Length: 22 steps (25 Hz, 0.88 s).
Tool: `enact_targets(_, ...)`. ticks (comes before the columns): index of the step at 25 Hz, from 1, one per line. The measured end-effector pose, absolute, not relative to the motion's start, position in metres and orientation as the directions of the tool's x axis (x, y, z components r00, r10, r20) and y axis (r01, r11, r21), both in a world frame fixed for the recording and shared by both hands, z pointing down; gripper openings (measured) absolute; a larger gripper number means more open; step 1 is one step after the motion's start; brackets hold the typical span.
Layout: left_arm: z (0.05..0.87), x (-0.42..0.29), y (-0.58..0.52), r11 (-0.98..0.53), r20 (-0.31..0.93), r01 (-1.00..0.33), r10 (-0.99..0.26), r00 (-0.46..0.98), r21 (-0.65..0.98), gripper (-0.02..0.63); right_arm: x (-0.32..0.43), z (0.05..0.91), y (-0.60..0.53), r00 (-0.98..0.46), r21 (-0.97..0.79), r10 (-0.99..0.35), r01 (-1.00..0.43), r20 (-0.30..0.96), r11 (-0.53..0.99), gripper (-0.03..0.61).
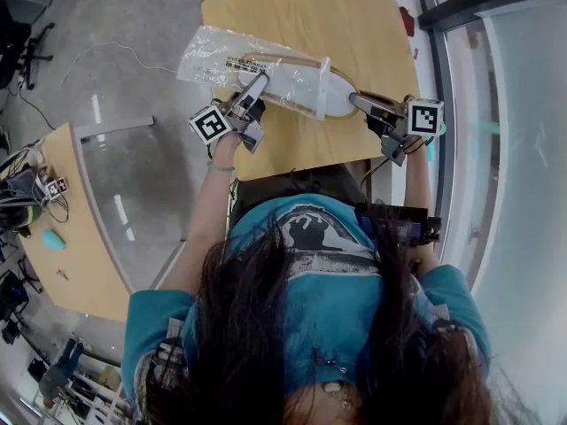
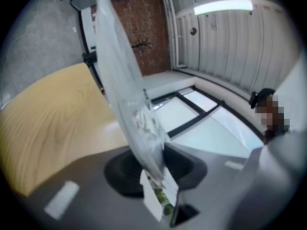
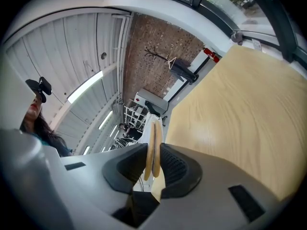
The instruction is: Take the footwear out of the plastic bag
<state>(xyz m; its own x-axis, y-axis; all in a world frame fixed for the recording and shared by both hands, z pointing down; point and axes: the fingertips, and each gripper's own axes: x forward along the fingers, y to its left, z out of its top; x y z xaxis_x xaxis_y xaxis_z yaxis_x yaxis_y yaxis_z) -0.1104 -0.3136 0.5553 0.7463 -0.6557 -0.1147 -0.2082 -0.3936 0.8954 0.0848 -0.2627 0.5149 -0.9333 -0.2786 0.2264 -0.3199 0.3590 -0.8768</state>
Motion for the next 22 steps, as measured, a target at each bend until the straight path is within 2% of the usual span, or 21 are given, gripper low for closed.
enact_targets(10,0.579,-0.111,-0.344,-0.328,0.027,-0.357,-0.702,0.711,0.875,0.12,0.116,0.527,-0.264,-0.887,-0.86,-0.357,-0.408,0.293,0.307,0.086)
enact_targets(12,0.588,-0.119,-0.348,-0.293,0.091,-0.432,-0.732,0.675,0.853,0.085,0.129,0.532,-0.264,-0.865,-0.852,-0.385,-0.443,0.323,0.28,0.084)
enact_targets(14,0.597,-0.129,-0.352,-0.262,0.148,-0.5,-0.754,0.64,0.825,0.006,0.14,0.528,-0.265,-0.853,-0.84,-0.404,-0.46,0.329,0.287,0.083)
enact_targets(19,0.604,-0.135,-0.361,-0.231,0.202,-0.564,-0.774,0.6,0.793,0.002,0.156,0.523,-0.267,-0.839,-0.827,-0.433,-0.477,0.328,0.297,0.083)
enact_targets(22,0.618,-0.157,-0.367,-0.121,0.297,-0.646,-0.814,0.499,0.753,0.0,0.16,0.518,-0.27,-0.827,-0.817,-0.454,-0.492,0.331,0.301,0.081)
